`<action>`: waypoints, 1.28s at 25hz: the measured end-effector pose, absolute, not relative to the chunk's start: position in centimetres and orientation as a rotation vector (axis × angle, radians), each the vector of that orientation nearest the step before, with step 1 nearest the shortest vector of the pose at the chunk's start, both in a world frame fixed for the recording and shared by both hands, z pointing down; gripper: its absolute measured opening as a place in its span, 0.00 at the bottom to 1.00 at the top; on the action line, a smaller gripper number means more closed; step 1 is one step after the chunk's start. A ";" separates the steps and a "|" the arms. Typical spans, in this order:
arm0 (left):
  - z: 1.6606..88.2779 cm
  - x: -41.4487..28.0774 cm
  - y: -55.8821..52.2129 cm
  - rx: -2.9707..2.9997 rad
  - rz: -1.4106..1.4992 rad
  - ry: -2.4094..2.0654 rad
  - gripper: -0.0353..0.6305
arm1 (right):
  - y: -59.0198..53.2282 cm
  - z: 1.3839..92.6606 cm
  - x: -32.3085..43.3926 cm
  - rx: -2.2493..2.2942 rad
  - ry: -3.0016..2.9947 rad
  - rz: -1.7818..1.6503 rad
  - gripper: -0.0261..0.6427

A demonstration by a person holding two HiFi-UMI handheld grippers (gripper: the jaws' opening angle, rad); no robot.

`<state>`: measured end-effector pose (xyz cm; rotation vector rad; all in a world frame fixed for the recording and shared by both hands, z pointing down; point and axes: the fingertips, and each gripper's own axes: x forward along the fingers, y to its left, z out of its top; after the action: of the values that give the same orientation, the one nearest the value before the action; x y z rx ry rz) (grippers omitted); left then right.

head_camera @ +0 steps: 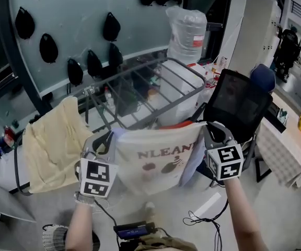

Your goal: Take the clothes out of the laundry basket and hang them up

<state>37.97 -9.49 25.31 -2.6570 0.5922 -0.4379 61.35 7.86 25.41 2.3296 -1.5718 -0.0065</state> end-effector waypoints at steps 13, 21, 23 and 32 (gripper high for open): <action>24.0 49.4 -23.1 -2.664 -0.462 0.664 0.07 | -6.9 23.6 74.0 2.281 -1.591 -0.026 0.06; 25.3 52.5 -30.8 -2.653 -0.547 0.819 0.07 | -18.1 25.5 79.0 2.131 -1.731 -0.009 0.06; 25.6 53.4 -33.0 -2.637 -0.575 0.857 0.07 | -21.2 26.1 80.2 2.092 -1.769 0.001 0.06; 27.5 55.7 -41.4 -2.569 -0.691 1.046 0.07 | -33.2 29.0 83.9 1.892 -1.933 0.053 0.06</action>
<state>55.71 -41.39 27.51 -2.5686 1.0457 -0.6907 83.91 -33.22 28.95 1.8918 -1.9328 0.0528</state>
